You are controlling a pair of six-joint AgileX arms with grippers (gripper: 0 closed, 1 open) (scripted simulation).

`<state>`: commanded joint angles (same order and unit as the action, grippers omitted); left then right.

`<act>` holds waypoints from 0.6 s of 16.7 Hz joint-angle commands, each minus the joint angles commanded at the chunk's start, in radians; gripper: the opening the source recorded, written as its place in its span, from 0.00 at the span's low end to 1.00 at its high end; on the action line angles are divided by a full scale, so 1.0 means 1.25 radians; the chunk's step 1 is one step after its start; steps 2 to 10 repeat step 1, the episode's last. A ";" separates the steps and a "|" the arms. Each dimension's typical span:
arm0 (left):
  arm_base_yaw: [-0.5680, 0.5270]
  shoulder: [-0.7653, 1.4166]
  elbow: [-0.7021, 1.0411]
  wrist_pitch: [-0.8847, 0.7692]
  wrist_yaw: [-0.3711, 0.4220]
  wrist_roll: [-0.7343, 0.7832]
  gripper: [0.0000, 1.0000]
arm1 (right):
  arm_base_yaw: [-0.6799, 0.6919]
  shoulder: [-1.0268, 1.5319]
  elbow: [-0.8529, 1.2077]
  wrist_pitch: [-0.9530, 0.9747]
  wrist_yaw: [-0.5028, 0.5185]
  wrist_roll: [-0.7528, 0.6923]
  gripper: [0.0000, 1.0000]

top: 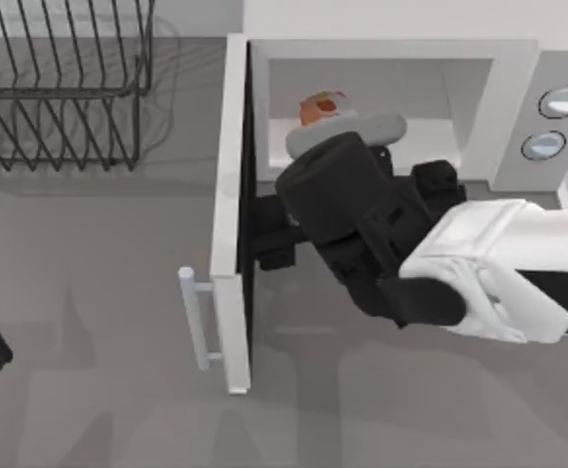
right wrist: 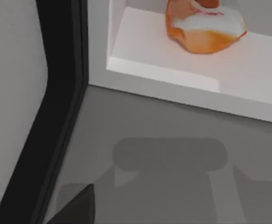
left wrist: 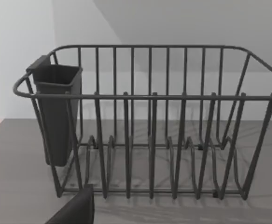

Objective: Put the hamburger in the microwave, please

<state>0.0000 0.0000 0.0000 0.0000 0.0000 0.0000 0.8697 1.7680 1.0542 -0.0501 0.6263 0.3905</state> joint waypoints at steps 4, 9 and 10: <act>0.000 0.000 0.000 0.000 0.000 0.000 1.00 | 0.000 -0.004 0.002 -0.005 0.000 0.000 1.00; 0.000 0.000 0.000 0.000 0.000 0.000 1.00 | 0.000 -0.004 0.002 -0.005 0.000 0.000 1.00; 0.000 0.000 0.000 0.000 0.000 0.000 1.00 | 0.000 -0.004 0.002 -0.005 0.000 0.000 1.00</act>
